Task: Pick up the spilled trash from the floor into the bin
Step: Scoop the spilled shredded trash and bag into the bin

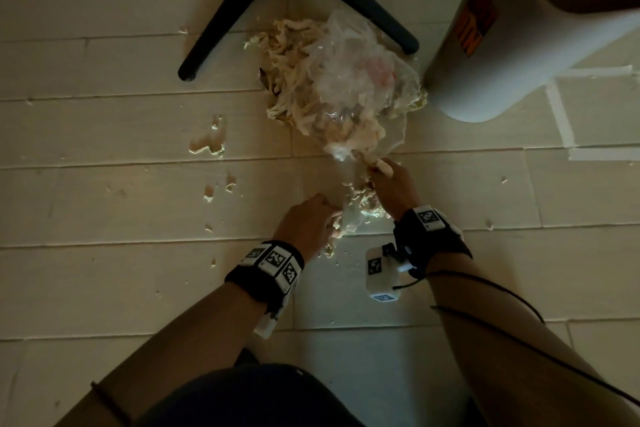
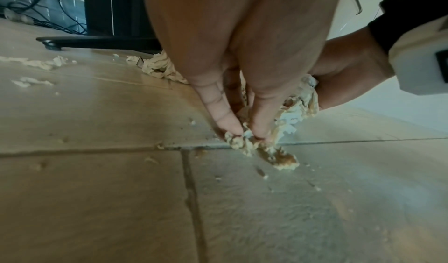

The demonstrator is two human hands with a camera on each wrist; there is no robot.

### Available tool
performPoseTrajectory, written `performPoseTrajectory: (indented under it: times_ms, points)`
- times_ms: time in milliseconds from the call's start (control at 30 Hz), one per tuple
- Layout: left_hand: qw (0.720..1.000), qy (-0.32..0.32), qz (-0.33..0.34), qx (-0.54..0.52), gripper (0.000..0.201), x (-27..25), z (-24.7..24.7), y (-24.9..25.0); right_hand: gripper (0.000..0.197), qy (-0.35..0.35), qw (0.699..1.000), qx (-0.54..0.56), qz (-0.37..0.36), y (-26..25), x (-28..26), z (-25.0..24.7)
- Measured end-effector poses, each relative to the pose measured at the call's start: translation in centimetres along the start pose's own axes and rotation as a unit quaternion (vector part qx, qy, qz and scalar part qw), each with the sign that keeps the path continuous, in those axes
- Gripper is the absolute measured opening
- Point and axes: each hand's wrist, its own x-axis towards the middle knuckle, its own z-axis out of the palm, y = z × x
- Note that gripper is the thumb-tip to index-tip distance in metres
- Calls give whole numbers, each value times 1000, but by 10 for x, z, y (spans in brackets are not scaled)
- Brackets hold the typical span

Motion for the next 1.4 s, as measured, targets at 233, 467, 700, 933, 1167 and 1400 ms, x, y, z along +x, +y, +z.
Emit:
performPoseTrajectory:
  times_ms: [233, 467, 700, 933, 1167, 1400]
  points:
    - [999, 34, 6, -31, 27, -9, 3, 3, 35, -52, 990, -127, -36, 14, -6, 4]
    - [990, 64, 121, 36, 26, -38, 32, -11, 33, 12, 955, -272, -120, 32, -31, 20]
    - [993, 69, 44, -87, 21, -18, 11, -10, 19, -4, 974, -215, -70, 24, -21, 16]
    - [924, 175, -9, -340, 22, 5, -27, 35, 20, -109, 933, 323, 117, -8, -30, 7]
    - [942, 112, 14, -316, 67, 17, -60, 44, 35, -217, 908, 353, 69, -25, -30, -9]
    - [920, 6, 66, -387, 82, -7, -71, 56, 19, -62, 932, 354, 48, -24, -23, -22]
